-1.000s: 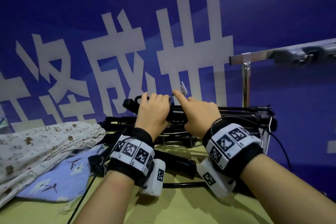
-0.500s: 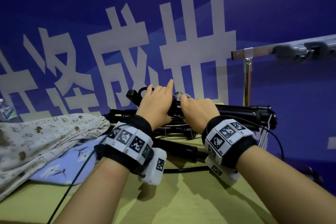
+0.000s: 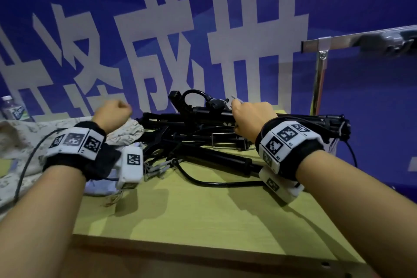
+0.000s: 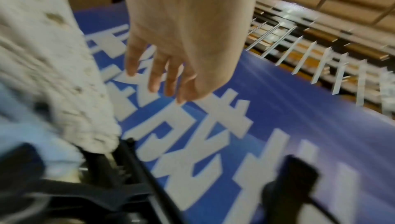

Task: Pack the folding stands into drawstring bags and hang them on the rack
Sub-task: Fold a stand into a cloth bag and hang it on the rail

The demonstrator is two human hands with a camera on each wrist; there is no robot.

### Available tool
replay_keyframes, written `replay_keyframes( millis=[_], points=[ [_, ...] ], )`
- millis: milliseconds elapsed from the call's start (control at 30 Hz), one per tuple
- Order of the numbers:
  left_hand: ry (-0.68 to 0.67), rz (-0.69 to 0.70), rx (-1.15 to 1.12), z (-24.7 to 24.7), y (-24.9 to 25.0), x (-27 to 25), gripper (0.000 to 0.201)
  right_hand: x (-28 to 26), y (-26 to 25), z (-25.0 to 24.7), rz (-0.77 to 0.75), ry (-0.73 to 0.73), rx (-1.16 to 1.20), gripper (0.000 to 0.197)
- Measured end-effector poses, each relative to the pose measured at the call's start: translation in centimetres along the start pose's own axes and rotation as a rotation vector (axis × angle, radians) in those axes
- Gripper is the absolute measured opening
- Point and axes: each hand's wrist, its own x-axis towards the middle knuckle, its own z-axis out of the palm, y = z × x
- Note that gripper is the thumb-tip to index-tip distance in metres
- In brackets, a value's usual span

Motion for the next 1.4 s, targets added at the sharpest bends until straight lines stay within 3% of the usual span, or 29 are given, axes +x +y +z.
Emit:
replay_keyframes(
  millis=[100, 300, 400, 567, 767, 833, 900, 967, 1033, 1067, 1100, 1167, 1233, 1300, 1400],
  points=[
    [-0.252, -0.178, 0.305, 1.5, -4.8, 0.2, 0.015, 0.7, -1.0, -0.6, -0.006, -0.020, 0.019, 0.036],
    [-0.449, -0.271, 0.906, 3.5, -9.6, -0.5, 0.043, 1.9, -3.1, -1.4, -0.048, -0.033, -0.020, 0.039],
    [-0.475, -0.335, 0.945, 3.2, -11.6, 0.1, 0.046, 2.4, -4.2, -1.3, -0.051, -0.056, -0.021, 0.039],
    [-0.505, -0.276, 0.808, 3.1, -12.7, 0.3, 0.031, 2.9, -5.4, -1.2, -0.063, -0.073, -0.015, 0.041],
    [-0.451, -0.185, 0.897, 2.4, -11.6, -0.3, 0.026, 3.0, -5.7, -1.0, -0.081, -0.063, -0.022, 0.041],
    [-0.565, -0.198, 0.747, 2.1, -10.0, -0.7, 0.042, 3.0, -5.7, -0.9, -0.078, -0.071, -0.024, 0.043],
    [-0.770, -0.335, 0.615, 2.2, -8.2, -1.2, 0.055, 3.0, -5.7, -0.9, -0.070, -0.077, -0.024, 0.044],
    [-0.840, -0.421, 0.611, 2.7, -7.9, -0.9, 0.060, 2.9, -5.8, -0.8, -0.062, -0.086, -0.014, 0.044],
    [-0.832, -0.405, 0.707, 5.4, -12.6, 2.7, 0.076, 2.8, -5.8, -0.7, -0.059, -0.089, -0.006, 0.045],
    [-0.910, -0.357, 0.797, 6.6, -14.9, 3.7, 0.081, 2.7, -5.8, -0.7, -0.059, -0.090, -0.006, 0.045],
    [-0.919, -0.277, 0.848, 7.1, -15.6, 3.8, 0.076, 2.7, -5.7, -0.7, -0.058, -0.090, -0.006, 0.046],
    [-0.814, -0.214, 0.691, 5.3, -12.1, 1.5, 0.040, 2.5, -5.5, -0.8, -0.056, -0.093, -0.003, 0.046],
    [-0.763, -0.380, 0.264, 1.7, -6.1, -1.7, 0.020, 2.4, -5.1, -0.9, -0.053, -0.090, -0.004, 0.047],
    [-0.590, -0.375, 0.009, -1.5, -4.5, -0.9, 0.024, 2.4, -4.7, -1.1, -0.042, -0.091, 0.002, 0.046],
    [-0.197, -0.305, -0.238, -5.6, -3.5, 0.7, 0.039, 2.4, -3.9, -1.7, -0.014, -0.102, 0.039, 0.047]
  ],
)
